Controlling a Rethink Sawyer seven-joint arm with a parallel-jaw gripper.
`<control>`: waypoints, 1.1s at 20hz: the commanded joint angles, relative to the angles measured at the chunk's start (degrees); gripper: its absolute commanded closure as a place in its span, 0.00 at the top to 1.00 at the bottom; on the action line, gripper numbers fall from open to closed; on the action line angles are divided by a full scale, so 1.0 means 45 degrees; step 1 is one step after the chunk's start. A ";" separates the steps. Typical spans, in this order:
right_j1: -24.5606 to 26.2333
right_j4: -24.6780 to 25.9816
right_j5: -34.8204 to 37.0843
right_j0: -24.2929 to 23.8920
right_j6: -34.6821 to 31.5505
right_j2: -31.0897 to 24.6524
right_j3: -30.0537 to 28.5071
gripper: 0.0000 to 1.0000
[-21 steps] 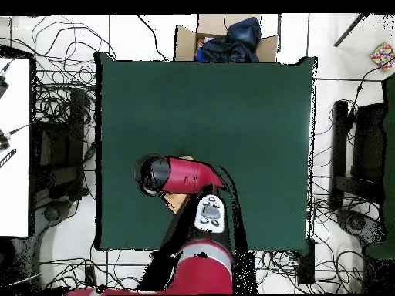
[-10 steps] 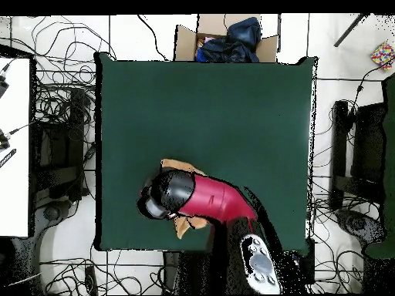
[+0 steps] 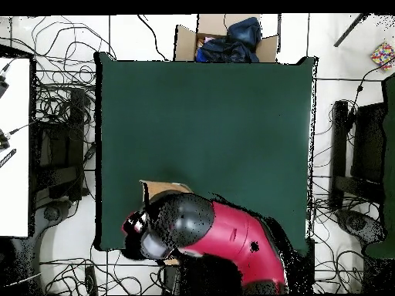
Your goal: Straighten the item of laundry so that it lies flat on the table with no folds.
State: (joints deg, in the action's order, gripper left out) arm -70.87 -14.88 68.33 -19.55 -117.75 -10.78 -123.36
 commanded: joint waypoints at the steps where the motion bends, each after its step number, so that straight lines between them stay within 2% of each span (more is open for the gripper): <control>1: -0.0904 -0.1021 0.0117 0.0150 0.3134 -0.0828 -0.1281 0.00; 3: -0.0530 -0.1208 -0.0483 0.0225 0.3414 -0.0690 -0.1500 0.00; 7: -0.0166 -0.1004 -0.0532 0.0095 0.3468 -0.0680 -0.1038 0.00; 10: 0.0726 -0.1409 -0.1079 -0.0374 0.4496 -0.1050 -0.0596 0.00; 15: 0.3183 -0.1526 -0.1754 -0.1712 0.6596 -0.2126 0.0274 0.00; 19: 0.4858 -0.0840 -0.1535 -0.2869 0.7551 -0.2883 0.1099 0.00; 22: 0.6084 0.0350 -0.1118 -0.3563 0.7784 -0.3120 0.2146 0.00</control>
State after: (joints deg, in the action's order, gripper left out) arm -57.57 -17.98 63.28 -30.75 -98.10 -18.16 -120.27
